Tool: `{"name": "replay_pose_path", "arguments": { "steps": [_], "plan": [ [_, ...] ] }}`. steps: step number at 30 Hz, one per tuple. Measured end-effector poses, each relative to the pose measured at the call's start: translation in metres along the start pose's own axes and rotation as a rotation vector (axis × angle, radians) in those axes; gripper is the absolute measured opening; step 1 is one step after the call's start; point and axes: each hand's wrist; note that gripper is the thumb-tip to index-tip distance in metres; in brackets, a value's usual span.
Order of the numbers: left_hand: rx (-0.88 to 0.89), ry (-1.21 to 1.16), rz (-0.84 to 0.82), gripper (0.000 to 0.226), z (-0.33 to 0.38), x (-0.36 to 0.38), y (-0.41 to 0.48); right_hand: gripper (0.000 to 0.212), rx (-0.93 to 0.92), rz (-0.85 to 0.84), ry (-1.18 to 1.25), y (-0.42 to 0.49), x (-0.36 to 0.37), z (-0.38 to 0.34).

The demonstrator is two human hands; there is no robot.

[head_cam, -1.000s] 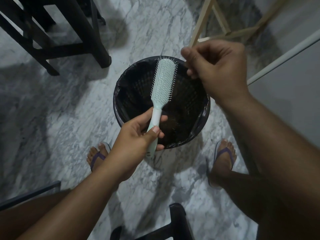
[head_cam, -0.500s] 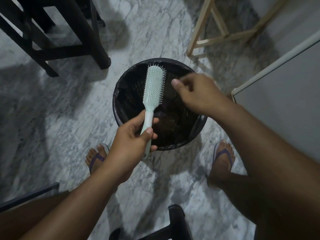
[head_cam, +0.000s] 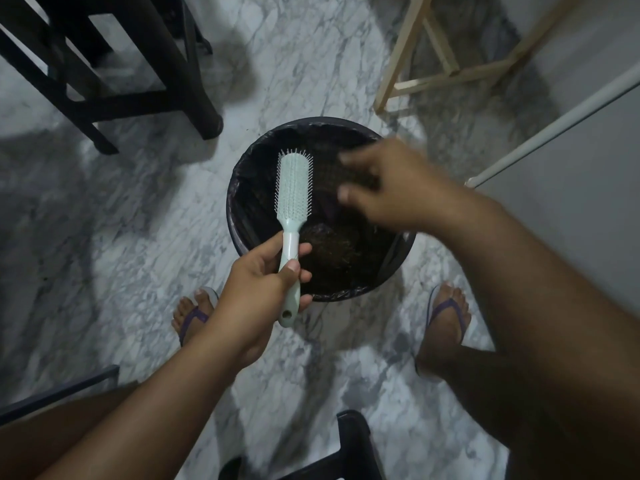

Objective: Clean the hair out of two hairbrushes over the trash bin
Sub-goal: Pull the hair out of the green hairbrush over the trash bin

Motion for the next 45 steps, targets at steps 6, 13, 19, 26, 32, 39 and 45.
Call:
{"name": "replay_pose_path", "arguments": {
  "steps": [6,13,19,26,32,39,45],
  "plan": [
    [0.031,0.035,-0.112,0.046,0.004,0.004,-0.002,0.067,-0.041,0.124,0.082,-0.006,0.011,0.000],
    [0.072,0.124,-0.188,0.048,-0.001,0.007,-0.010,0.029,-0.128,0.396,0.278,-0.003,0.022,-0.008],
    [0.054,0.121,-0.222,0.046,-0.004,0.010,-0.014,0.014,-0.170,0.643,0.372,0.004,0.003,-0.006],
    [0.018,0.043,-0.234,0.045,-0.003,0.008,-0.014,0.015,-0.195,0.707,0.590,0.006,-0.016,0.001],
    [0.005,0.024,-0.296,0.045,0.000,0.009,-0.014,0.053,-0.068,0.218,0.155,-0.007,0.010,-0.014],
    [-0.042,0.045,-0.338,0.033,-0.001,0.005,-0.013,0.007,-0.003,0.227,0.130,0.002,-0.010,-0.002],
    [-0.072,0.087,-0.315,0.031,-0.006,0.006,-0.015,0.011,-0.025,0.321,0.322,0.003,-0.019,0.001]
  ]
}}
Point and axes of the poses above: each hand's wrist, its own y-axis towards the middle knuckle, its own x-axis out of the palm, z = x × y, and after that the axes turned 3 degrees about x, right-handed
